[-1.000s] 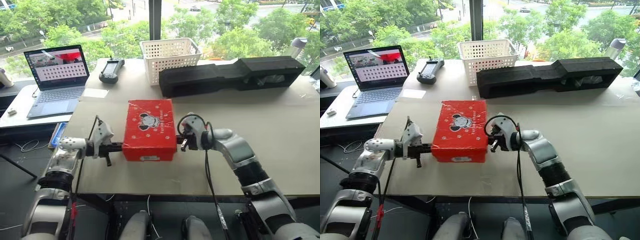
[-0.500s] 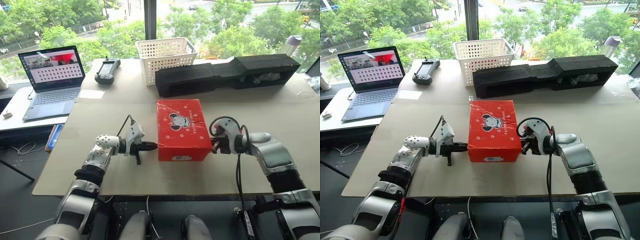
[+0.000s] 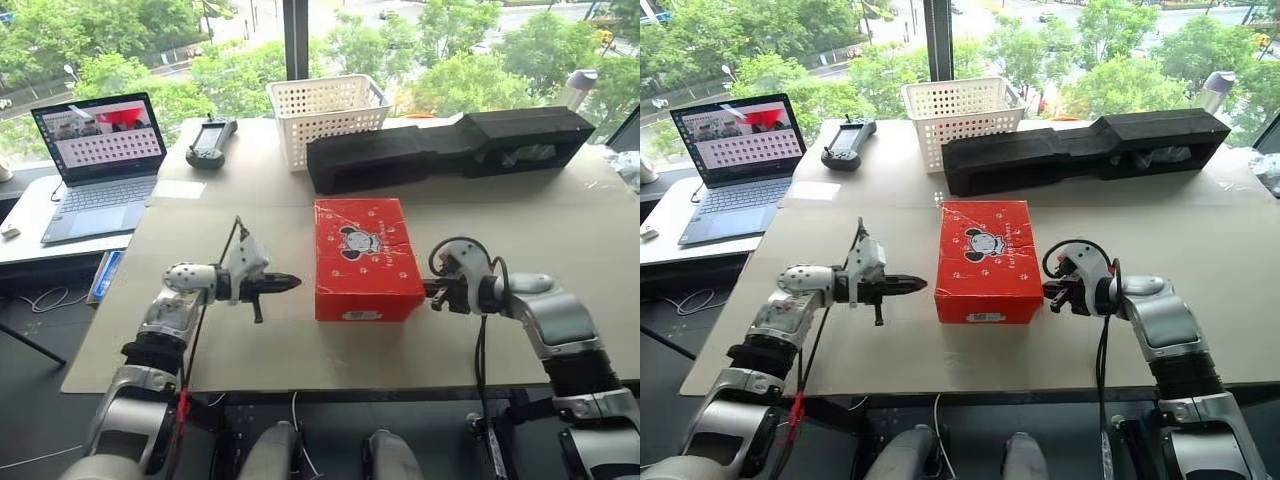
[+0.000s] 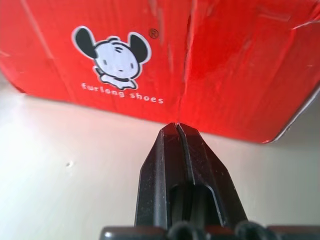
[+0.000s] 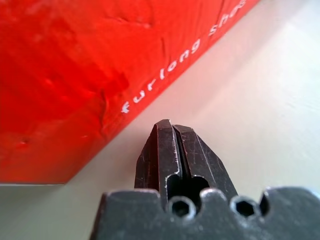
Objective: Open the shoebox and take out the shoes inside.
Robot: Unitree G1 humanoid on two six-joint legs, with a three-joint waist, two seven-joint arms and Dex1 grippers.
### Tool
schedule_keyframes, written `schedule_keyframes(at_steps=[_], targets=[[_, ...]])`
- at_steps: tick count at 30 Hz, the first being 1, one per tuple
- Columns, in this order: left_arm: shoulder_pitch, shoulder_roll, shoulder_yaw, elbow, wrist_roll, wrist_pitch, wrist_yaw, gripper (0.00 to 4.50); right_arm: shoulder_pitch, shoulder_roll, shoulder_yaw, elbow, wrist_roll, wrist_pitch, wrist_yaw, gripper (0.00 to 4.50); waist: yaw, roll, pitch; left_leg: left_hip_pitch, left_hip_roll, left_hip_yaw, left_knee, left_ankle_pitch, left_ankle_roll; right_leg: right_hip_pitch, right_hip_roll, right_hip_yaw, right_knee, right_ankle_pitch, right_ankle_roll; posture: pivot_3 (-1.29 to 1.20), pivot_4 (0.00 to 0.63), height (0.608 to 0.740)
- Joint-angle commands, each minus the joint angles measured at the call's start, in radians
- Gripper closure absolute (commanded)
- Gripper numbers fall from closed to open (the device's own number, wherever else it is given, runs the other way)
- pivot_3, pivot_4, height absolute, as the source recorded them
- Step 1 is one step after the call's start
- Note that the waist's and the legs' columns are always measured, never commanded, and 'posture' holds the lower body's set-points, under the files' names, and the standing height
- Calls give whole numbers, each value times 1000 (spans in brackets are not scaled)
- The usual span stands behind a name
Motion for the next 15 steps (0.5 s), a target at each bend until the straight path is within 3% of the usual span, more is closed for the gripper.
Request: schedule_keyframes(at_steps=[1,10,15], targets=[[64,53,41,-199,-101,118,-25,4500,-62,-9,-22,31,7,-45,12,4423,0,0,0,0,0,0,0,0,0,0,0,0,0,0,0,0,150,731],[261,320,295,-617,-499,591,-56,4500,-154,-6,-25,154,51,-92,136,4423,-12,0,1,0,2,0,-1,0,-1,-5,2,2,-1,0,-1,0,150,731],[381,374,470,-751,-689,754,10,4500,-214,11,-56,211,91,-72,167,4423,-14,1,1,0,2,0,0,-3,-5,-5,2,3,-1,-1,-1,0,150,731]])
